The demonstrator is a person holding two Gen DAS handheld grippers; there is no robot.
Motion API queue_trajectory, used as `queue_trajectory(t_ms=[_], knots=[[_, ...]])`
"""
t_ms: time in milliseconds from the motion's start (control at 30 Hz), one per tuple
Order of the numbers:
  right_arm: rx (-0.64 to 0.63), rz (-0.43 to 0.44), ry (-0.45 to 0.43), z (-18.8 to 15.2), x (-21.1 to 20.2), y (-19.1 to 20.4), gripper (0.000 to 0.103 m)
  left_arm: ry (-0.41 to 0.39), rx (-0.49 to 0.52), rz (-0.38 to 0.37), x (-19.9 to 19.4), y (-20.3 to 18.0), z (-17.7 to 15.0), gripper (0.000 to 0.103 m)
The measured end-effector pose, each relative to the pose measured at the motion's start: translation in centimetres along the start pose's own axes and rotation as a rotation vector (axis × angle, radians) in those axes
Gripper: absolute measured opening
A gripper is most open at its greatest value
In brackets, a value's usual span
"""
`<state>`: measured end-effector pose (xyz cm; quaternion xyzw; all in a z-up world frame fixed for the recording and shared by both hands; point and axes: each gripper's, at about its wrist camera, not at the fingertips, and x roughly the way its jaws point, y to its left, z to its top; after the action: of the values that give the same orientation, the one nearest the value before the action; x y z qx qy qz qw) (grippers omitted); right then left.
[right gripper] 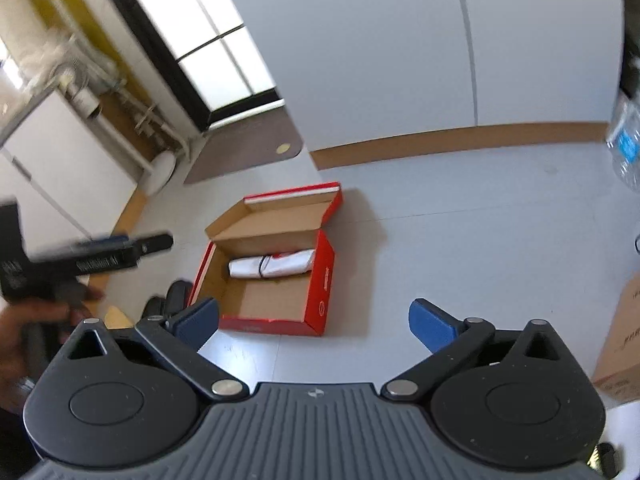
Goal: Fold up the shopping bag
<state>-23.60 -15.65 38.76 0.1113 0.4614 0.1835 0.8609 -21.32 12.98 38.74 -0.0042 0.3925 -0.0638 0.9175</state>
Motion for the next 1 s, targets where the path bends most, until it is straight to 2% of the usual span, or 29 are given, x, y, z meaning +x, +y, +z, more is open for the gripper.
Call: queue_trajectory(t_ms=[200, 267, 333, 400, 467, 600, 667, 767, 867, 1000], knots=[[-0.070, -0.002, -0.035, -0.3, -0.3, 2.1, 0.103, -0.006, 0.003, 0.026, -2.0, -3.1, -2.1, 0.102], [-0.069, -0.004, -0.049, -0.5, -0.8, 2.5, 0.103, 0.040, -0.028, 0.004, -1.4, -3.5, -3.4, 0.102], [-0.062, 0.006, -0.057, -0.7, -1.0, 2.7, 0.103, 0.093, -0.042, 0.025, -0.6, -3.8, -4.9, 0.102], [-0.057, -0.001, -0.045, -1.0, -0.6, 2.6, 0.103, 0.102, -0.005, 0.025, -0.4, -4.1, -5.6, 0.102], [-0.054, -0.026, -0.009, -1.6, 0.4, 2.3, 0.103, 0.116, -0.011, 0.022, -0.1, -3.7, -6.0, 0.102], [-0.067, -0.072, 0.093, -3.0, 2.3, 1.1, 0.103, 0.184, -0.069, 0.050, 0.8, -2.7, -7.1, 0.102], [-0.044, -0.096, 0.108, -3.4, 2.5, 0.3, 0.103, 0.196, -0.096, 0.067, 1.2, -1.8, -7.5, 0.102], [0.019, -0.143, 0.126, -4.3, 3.2, -1.1, 0.103, 0.205, -0.104, 0.115, 1.0, -1.2, -7.8, 0.102], [0.040, -0.173, 0.142, -4.9, 4.1, -1.6, 0.103, 0.199, -0.071, 0.101, 1.2, -1.6, -7.9, 0.102], [0.096, -0.178, 0.108, -5.6, 4.7, -1.5, 0.103, 0.164, -0.030, 0.105, 1.3, -2.4, -7.9, 0.102]])
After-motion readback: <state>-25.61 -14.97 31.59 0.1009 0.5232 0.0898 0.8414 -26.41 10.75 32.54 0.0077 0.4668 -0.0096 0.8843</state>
